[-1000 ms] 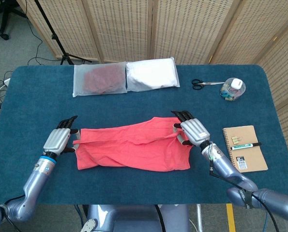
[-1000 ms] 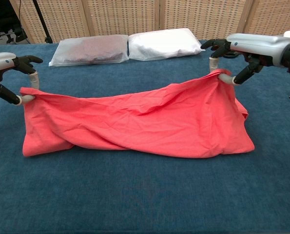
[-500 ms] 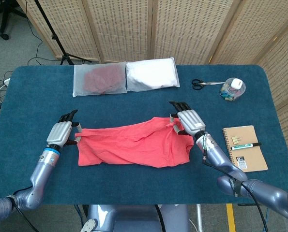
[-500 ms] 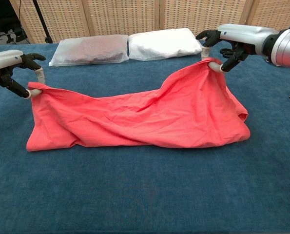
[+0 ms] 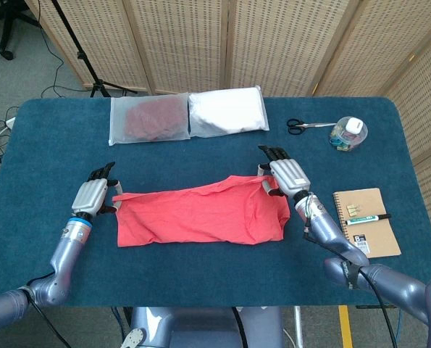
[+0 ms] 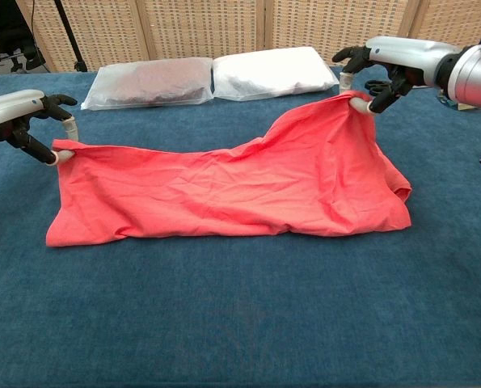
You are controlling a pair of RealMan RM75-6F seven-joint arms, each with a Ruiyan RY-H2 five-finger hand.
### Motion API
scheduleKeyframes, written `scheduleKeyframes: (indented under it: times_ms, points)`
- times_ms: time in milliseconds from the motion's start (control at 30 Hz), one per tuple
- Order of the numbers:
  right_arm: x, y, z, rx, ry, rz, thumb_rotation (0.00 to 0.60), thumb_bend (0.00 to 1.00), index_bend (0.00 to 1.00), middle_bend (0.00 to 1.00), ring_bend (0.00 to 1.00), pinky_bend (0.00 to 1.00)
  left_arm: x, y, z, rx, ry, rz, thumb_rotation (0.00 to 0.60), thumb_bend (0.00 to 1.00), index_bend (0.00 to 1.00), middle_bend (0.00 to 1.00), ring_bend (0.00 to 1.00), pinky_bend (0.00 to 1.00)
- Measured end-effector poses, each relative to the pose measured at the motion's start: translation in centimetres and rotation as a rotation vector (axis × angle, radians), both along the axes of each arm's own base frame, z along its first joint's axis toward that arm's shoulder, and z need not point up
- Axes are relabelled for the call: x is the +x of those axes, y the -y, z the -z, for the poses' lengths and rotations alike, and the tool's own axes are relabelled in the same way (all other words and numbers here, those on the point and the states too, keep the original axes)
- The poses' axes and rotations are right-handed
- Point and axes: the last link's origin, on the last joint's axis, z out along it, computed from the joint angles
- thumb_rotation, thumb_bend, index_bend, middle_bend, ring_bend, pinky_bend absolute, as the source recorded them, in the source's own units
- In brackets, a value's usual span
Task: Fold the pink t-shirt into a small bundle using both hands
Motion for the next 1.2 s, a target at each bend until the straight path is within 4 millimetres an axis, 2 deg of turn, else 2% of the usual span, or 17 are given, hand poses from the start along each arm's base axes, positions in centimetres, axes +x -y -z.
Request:
scheduleKeyframes:
  times_ms: [233, 300, 333, 400, 467, 533, 667, 900, 967, 1033, 1100, 1167, 1200]
  points:
    - [-0.7, 0.7, 0.9, 0.001, -0.023, 0.021, 0.6, 0.66, 0.58, 0.04, 0.0, 0.0, -0.5, -0.7, 1.2, 0.012, -0.03, -0.013, 0.6, 0.6, 0.72, 0.0, 0.0, 0.0]
    - [-0.8, 0.8, 1.1, 0.001, -0.026, 0.024, 0.6, 0.66, 0.58, 0.04, 0.0, 0.0, -0.6, -0.9, 1.5, 0.015, -0.041, -0.016, 0.6, 0.59, 0.67, 0.0, 0.0, 0.0]
    - [-0.8, 0.9, 1.1, 0.0, -0.028, 0.026, 0.6, 0.66, 0.58, 0.04, 0.0, 0.0, -0.7, -0.9, 1.6, 0.016, -0.047, -0.017, 0.6, 0.58, 0.62, 0.0, 0.0, 0.0]
    - [-0.9, 1.0, 1.2, -0.001, -0.031, 0.027, 0.6, 0.66, 0.58, 0.04, 0.0, 0.0, -0.7, -1.0, 1.9, 0.02, -0.056, -0.018, 0.6, 0.54, 0.35, 0.0, 0.0, 0.0]
    - [-0.9, 1.1, 1.2, -0.002, -0.035, 0.027, 0.6, 0.66, 0.58, 0.04, 0.0, 0.0, -0.7, -1.1, 2.1, 0.025, -0.058, -0.018, 0.6, 0.5, 0.12, 0.0, 0.0, 0.0]
    - [-1.0, 1.2, 1.2, -0.004, -0.04, 0.027, 0.6, 0.66, 0.58, 0.04, 0.0, 0.0, -0.8, -1.2, 2.1, 0.033, -0.058, -0.02, 0.6, 0.46, 0.01, 0.0, 0.0, 0.0]
    - [-1.1, 1.3, 1.4, -0.006, -0.055, 0.026, 0.6, 0.66, 0.58, 0.04, 0.0, 0.0, -0.8, -1.1, 1.8, 0.046, -0.07, -0.018, 0.6, 0.39, 0.0, 0.0, 0.0, 0.0]
    - [-1.4, 1.4, 1.7, -0.017, -0.09, 0.024, 0.6, 0.64, 0.58, 0.04, 0.0, 0.0, -0.2, -0.7, 1.0, 0.06, -0.037, -0.007, 0.6, 0.38, 0.0, 0.0, 0.0, 0.0]
    - [-1.5, 1.5, 1.7, -0.028, -0.101, 0.025, 0.6, 0.62, 0.54, 0.03, 0.0, 0.0, -0.1, -0.6, 0.7, 0.065, -0.027, 0.0, 0.6, 0.38, 0.0, 0.0, 0.0, 0.0]
    - [-1.6, 1.7, 1.7, -0.037, -0.116, 0.03, 0.6, 0.52, 0.36, 0.01, 0.0, 0.0, 0.1, -0.4, 0.2, 0.071, -0.018, 0.01, 0.6, 0.38, 0.0, 0.0, 0.0, 0.0]
    - [-1.7, 1.9, 1.8, -0.039, -0.133, 0.039, 0.6, 0.17, 0.07, 0.0, 0.0, 0.0, 0.4, -0.1, -0.3, 0.077, -0.011, 0.02, 0.6, 0.38, 0.0, 0.0, 0.0, 0.0]
    - [-1.9, 2.1, 1.9, -0.045, -0.154, 0.053, 0.6, 0.0, 0.0, 0.0, 0.0, 0.0, 0.6, 0.1, -0.6, 0.083, -0.004, 0.03, 0.6, 0.38, 0.0, 0.0, 0.0, 0.0]
    - [-2.0, 2.2, 1.9, -0.051, -0.162, 0.06, 0.6, 0.0, 0.0, 0.0, 0.0, 0.0, 0.7, 0.3, -0.9, 0.086, -0.001, 0.036, 0.6, 0.38, 0.0, 0.0, 0.0, 0.0]
